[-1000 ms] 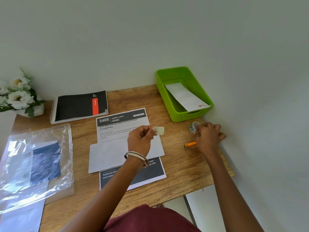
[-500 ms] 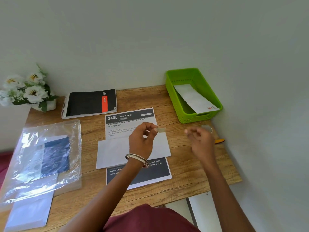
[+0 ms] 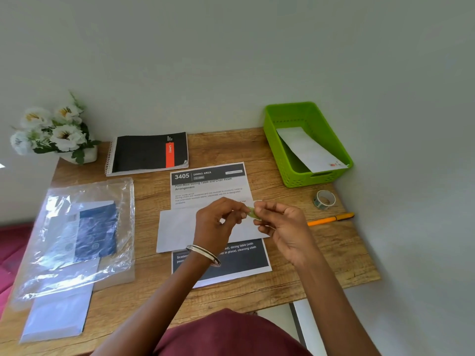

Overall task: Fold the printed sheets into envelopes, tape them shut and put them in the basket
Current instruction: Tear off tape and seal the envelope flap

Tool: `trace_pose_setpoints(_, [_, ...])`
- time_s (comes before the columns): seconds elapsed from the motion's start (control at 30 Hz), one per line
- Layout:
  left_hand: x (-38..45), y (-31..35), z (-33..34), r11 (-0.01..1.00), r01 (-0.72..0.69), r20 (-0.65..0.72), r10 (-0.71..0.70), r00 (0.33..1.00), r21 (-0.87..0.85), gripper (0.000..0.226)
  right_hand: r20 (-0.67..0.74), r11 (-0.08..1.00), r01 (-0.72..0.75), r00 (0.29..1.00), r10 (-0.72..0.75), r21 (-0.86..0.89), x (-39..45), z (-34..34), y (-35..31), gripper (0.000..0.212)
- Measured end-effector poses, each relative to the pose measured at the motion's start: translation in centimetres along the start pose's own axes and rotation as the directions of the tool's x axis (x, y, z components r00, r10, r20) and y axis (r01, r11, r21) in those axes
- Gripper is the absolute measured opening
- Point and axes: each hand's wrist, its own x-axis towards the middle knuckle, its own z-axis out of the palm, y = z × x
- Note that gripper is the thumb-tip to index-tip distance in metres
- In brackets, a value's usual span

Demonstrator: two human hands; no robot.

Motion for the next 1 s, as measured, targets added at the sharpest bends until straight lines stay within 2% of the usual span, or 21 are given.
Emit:
trace_pose_setpoints(0.13, [-0.1,-0.4,-0.6,0.998,0.053,0.064,-0.052,0.997,-0.017,0.016,-0.023,0.991,0.112,0.993,-0.114,-0.078,0.1,0.0,0.6,0.013])
trace_pose_setpoints(0.27, [-0.4,-0.5,-0.7,0.983,0.175,0.116,-0.168,0.979,-0.058,0.020,0.010,0.958,0.195,0.980,-0.197,-0.211,0.3,0.0,0.7,0.016])
trace_pose_setpoints(0.53, [-0.3,-0.8,0.0,0.900,0.395,0.141,-0.374,0.917,-0.183,0.017,0.039,0.918,0.228,0.973,-0.228,-0.325,0.8,-0.5,0.6,0.029])
trace_pose_setpoints(0.7, [-0.3,-1.1,0.5,0.905,0.413,0.139,-0.399,0.906,-0.098,0.022,0.140,0.887,0.199,0.978,-0.153,-0.417,1.2,-1.1,0.4,0.040])
trace_pose_setpoints(0.9, [0.4,-1.0,0.6,0.945,0.326,0.140,-0.323,0.936,-0.002,0.026,0.186,0.881,0.202,0.974,-0.133,-0.427,1.7,-1.3,0.0,0.032])
trace_pose_setpoints(1.0, [0.7,-1.0,0.6,0.944,0.328,0.157,-0.329,0.931,0.031,0.029,0.167,0.893,0.203,0.975,-0.147,-0.401,1.8,-1.4,0.0,0.030])
